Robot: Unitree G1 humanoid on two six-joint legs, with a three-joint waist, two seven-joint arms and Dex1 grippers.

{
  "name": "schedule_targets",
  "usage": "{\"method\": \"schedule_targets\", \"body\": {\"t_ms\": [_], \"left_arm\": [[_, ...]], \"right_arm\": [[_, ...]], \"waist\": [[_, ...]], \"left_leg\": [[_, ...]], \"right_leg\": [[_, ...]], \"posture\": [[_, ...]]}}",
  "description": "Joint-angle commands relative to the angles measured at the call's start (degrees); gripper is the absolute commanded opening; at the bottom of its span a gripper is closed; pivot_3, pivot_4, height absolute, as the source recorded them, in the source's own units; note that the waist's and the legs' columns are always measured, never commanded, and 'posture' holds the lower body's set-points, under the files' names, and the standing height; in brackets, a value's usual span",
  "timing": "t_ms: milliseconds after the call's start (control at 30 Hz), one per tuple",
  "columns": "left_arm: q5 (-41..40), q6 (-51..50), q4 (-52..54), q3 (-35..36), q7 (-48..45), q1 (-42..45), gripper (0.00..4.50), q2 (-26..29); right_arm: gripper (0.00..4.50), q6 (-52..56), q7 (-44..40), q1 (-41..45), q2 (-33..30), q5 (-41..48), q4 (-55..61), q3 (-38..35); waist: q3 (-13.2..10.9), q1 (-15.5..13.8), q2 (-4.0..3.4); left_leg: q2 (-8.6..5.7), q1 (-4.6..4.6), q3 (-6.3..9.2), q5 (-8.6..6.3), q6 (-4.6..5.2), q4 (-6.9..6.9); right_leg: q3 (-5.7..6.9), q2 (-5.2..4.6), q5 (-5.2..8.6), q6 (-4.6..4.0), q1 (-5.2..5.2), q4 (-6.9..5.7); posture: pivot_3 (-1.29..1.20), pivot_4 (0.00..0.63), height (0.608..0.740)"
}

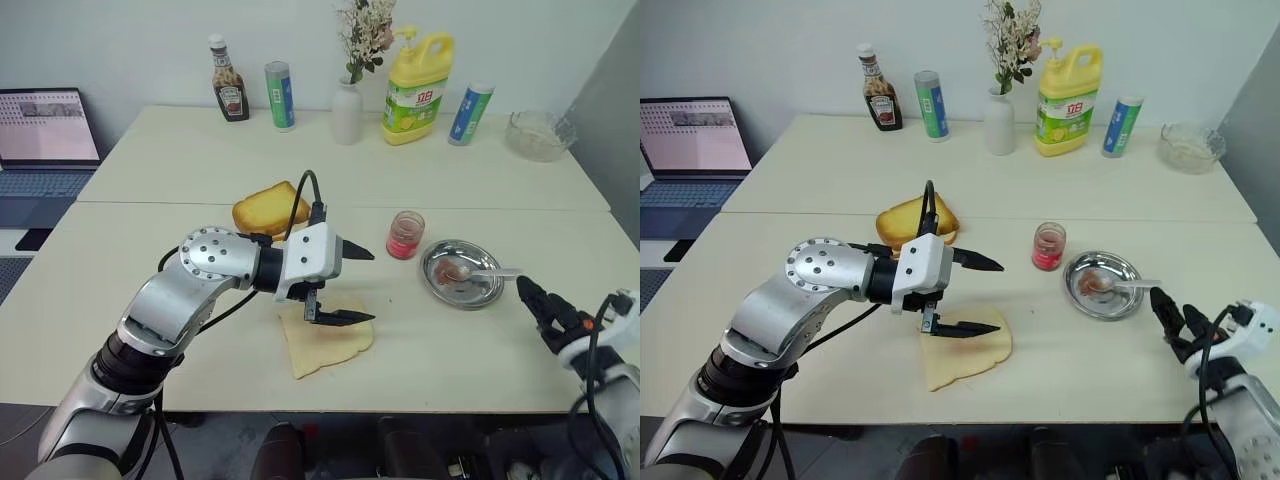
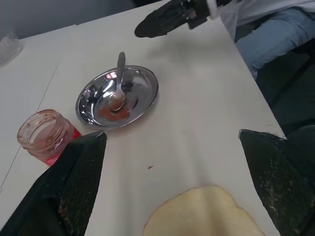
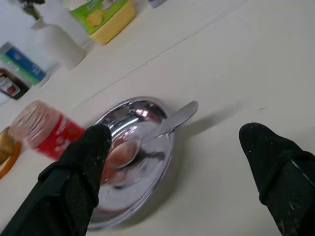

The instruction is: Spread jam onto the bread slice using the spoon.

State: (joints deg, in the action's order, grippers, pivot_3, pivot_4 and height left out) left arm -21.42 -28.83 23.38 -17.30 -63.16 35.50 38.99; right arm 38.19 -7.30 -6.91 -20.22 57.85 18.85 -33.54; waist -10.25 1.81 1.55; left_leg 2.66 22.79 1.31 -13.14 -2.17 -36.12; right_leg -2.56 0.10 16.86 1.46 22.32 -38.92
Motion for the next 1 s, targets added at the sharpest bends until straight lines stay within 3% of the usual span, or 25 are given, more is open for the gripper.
{"method": "schedule_targets", "body": {"t_ms": [33,333,933,1000], "left_arm": [[0.89,0.57,0.5,-0.37,0.18,1.18,4.49,-0.83],[0.38,-0.6,0.78,0.08,1.09,0.77,4.49,-2.19],[2.08,0.62,-0.27,-0.74,1.16,0.45,4.49,-3.32],[2.26,0.7,-0.33,-0.75,1.11,0.36,4.5,-3.36]], "right_arm": [[4.5,-2.03,-1.1,4.26,-0.61,-0.22,-5.67,-1.0],[4.5,-0.39,-2.8,12.48,-1.5,1.4,-15.88,-1.03],[4.5,1.09,-5.22,16.11,0.33,2.59,-17.74,1.44],[3.93,1.3,-5.17,15.99,0.5,3.09,-17.48,1.19]], "waist": [[0.0,-0.03,-0.01],[-0.03,0.01,-0.09],[-0.09,-0.02,-0.23],[-0.09,-0.02,-0.23]], "left_leg": [[0.0,0.01,0.01,0.0,0.0,0.0],[0.01,0.02,0.02,0.0,0.01,0.02],[0.01,0.02,0.02,0.0,0.01,0.02],[0.01,0.02,0.02,0.0,0.01,0.02]], "right_leg": [[0.0,0.0,0.0,0.0,0.0,0.0],[0.02,0.01,0.0,0.0,0.01,0.0],[0.02,0.02,0.0,0.01,0.01,-0.02],[0.01,0.02,0.0,0.0,0.01,-0.02]], "posture": [[0.0,0.15,0.74],[0.0,0.15,0.74],[0.0,0.15,0.74],[0.0,0.15,0.74]]}}
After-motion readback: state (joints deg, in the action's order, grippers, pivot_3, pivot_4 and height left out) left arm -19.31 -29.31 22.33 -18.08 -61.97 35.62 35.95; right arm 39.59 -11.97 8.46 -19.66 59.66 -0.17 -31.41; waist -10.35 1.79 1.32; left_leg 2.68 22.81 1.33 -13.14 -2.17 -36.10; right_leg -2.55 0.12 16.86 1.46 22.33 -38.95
